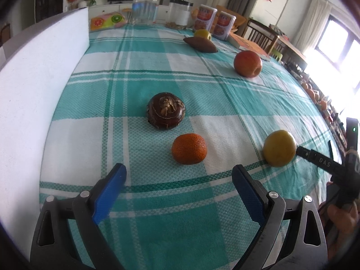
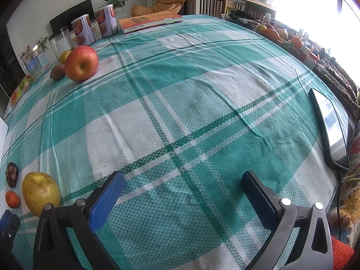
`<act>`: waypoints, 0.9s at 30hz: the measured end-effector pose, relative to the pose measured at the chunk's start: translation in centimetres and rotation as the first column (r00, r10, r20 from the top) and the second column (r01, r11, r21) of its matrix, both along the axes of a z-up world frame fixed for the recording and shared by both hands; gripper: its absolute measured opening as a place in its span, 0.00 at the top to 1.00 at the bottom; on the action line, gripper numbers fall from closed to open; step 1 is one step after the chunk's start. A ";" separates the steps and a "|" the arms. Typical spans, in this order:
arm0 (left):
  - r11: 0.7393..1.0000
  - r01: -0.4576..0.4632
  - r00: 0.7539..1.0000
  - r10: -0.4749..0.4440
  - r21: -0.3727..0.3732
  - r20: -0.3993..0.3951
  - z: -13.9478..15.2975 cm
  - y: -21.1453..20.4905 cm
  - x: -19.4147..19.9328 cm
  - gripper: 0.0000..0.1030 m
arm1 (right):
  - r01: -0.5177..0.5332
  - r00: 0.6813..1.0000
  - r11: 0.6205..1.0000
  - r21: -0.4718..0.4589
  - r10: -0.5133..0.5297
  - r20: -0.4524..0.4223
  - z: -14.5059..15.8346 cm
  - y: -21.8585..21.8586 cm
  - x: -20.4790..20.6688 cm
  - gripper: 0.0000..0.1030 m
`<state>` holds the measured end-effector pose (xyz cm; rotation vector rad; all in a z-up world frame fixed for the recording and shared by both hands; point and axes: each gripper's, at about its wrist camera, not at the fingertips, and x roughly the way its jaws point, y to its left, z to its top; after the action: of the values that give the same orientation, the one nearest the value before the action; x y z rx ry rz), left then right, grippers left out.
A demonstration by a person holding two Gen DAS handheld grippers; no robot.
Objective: Organize fruits
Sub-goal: 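Grasp the second mandarin orange with left tool while right tool grasps the yellow pear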
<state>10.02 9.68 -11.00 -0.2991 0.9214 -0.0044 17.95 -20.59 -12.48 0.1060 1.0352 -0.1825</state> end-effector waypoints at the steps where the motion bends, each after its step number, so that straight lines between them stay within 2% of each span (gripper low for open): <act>1: 1.000 -0.007 1.000 0.007 -0.012 -0.009 0.1 0.3 0.4 0.07 | 0.000 1.000 1.000 -0.001 0.000 0.000 0.0 0.0 0.0 0.00; 4: 1.000 -0.010 0.999 0.011 0.014 -0.030 0.5 0.2 1.5 0.09 | -0.001 1.000 1.000 0.003 0.001 0.000 0.0 0.0 0.0 0.00; 7: 0.995 0.046 0.999 -0.046 0.089 -0.008 1.0 -1.3 1.6 0.09 | 0.004 1.000 0.999 0.034 -0.004 0.013 0.1 -0.2 -0.2 0.00; 9: 0.983 0.087 0.996 -0.089 0.164 0.003 1.3 -2.6 1.8 0.09 | 0.003 0.999 0.992 0.126 -0.009 0.050 0.5 -1.0 -0.5 0.00; 11: 0.971 0.094 0.995 -0.099 0.221 0.010 1.4 -3.4 2.0 0.09 | -0.029 0.995 0.969 0.244 0.005 0.100 1.0 -1.7 -0.9 0.00; 12: 0.969 0.091 0.995 -0.096 0.230 0.009 1.4 -3.5 2.2 0.17 | -0.061 0.992 0.955 0.292 0.025 0.125 1.3 -1.7 -1.1 0.00; 13: 0.969 0.092 0.995 -0.095 0.229 0.003 1.2 -3.6 2.4 0.34 | -0.100 0.987 0.940 0.327 0.053 0.150 1.6 -1.5 -1.3 0.00; 14: 0.968 0.100 0.995 -0.100 0.229 -0.014 1.0 -3.7 2.7 0.43 | -0.145 0.981 0.925 0.351 0.087 0.175 1.9 -1.1 -1.5 0.00; 15: 0.966 0.112 0.994 -0.107 0.234 -0.035 0.6 -3.8 3.0 0.52 | -0.190 0.972 0.912 0.364 0.122 0.202 2.4 -0.5 -1.8 0.00; 17: 0.961 0.129 0.991 -0.118 0.245 -0.057 -0.1 -4.0 3.2 0.55 | -0.278 0.948 0.888 0.365 0.193 0.253 3.2 0.8 -2.2 0.00; 18: 0.960 0.132 0.991 -0.123 0.246 -0.050 -0.1 -4.0 3.0 0.60 | -0.320 0.934 0.876 0.360 0.229 0.273 3.5 1.6 -2.5 0.00; 19: 0.960 0.127 0.992 -0.122 0.250 -0.034 0.0 -3.8 2.6 0.69 | -0.361 0.920 0.863 0.353 0.266 0.288 3.8 2.3 -2.7 0.00; 22: 0.967 0.126 0.992 -0.126 0.223 -0.011 0.3 -3.1 1.8 0.70 | -0.479 0.871 0.815 0.325 0.396 0.291 3.9 5.0 -3.0 0.00; 25: 0.975 0.134 0.991 -0.134 0.176 -0.012 0.7 -2.4 0.9 0.70 | -0.587 0.808 0.755 0.293 0.525 0.268 3.5 8.1 -3.1 0.00; 27: 0.981 0.136 0.991 -0.136 0.141 -0.014 1.0 -2.1 0.0 0.71 | -0.638 0.770 0.730 0.247 0.591 0.241 2.9 10.1 -2.8 0.01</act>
<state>10.05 7.60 -9.95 -0.1037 0.9403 -0.0640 15.11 -10.46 -9.59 0.0568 0.8937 0.6046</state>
